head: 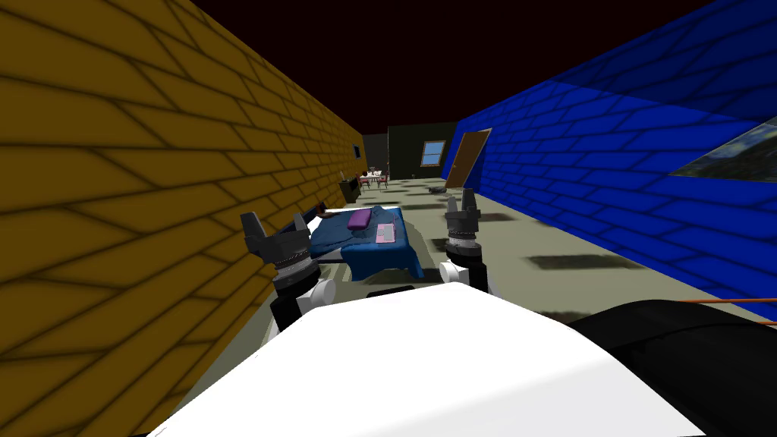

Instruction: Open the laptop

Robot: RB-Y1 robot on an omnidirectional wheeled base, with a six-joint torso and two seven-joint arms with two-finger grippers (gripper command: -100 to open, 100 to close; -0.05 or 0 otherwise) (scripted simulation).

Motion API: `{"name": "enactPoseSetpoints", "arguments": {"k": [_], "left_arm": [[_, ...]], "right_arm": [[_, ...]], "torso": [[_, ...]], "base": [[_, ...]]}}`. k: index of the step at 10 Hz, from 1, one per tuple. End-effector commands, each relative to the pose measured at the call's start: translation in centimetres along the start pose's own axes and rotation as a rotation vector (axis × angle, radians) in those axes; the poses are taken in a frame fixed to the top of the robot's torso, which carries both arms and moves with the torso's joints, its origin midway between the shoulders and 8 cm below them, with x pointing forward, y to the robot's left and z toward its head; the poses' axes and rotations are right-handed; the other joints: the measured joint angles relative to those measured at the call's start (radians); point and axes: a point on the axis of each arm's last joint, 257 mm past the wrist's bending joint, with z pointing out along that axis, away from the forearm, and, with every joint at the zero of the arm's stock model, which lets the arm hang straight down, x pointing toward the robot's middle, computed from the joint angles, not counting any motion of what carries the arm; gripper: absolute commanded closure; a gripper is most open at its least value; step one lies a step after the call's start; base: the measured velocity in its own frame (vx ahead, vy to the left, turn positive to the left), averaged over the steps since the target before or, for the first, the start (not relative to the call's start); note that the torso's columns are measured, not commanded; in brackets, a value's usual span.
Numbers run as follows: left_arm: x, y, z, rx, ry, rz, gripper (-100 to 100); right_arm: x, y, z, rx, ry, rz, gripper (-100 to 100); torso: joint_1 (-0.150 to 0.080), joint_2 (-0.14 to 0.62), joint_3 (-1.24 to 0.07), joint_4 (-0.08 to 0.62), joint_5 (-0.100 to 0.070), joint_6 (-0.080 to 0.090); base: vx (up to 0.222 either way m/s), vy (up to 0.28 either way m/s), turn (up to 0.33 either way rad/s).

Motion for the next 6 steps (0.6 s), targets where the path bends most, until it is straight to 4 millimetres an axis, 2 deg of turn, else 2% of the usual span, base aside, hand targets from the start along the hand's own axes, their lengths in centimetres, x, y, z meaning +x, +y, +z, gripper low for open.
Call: {"name": "enactPoseSetpoints", "arguments": {"k": [1,6], "left_arm": [[0.0,0.0,0.0,0.0,0.0,0.0,0],[0.0,-0.01,0.0,0.0,0.0,0.0,0]], "right_arm": [[0.0,0.0,0.0,0.0,0.0,0.0,0],[0.0,0.01,0.0,0.0,0.0,0.0,0]], "torso": [[0.0,0.04,-0.082,0.041,0.0,0.0],[0.0,0.396,-0.792,0.396,0.0,0.0]], "base": [[0.0,0.0,0.0],[0.0,0.0,0.0]]}}
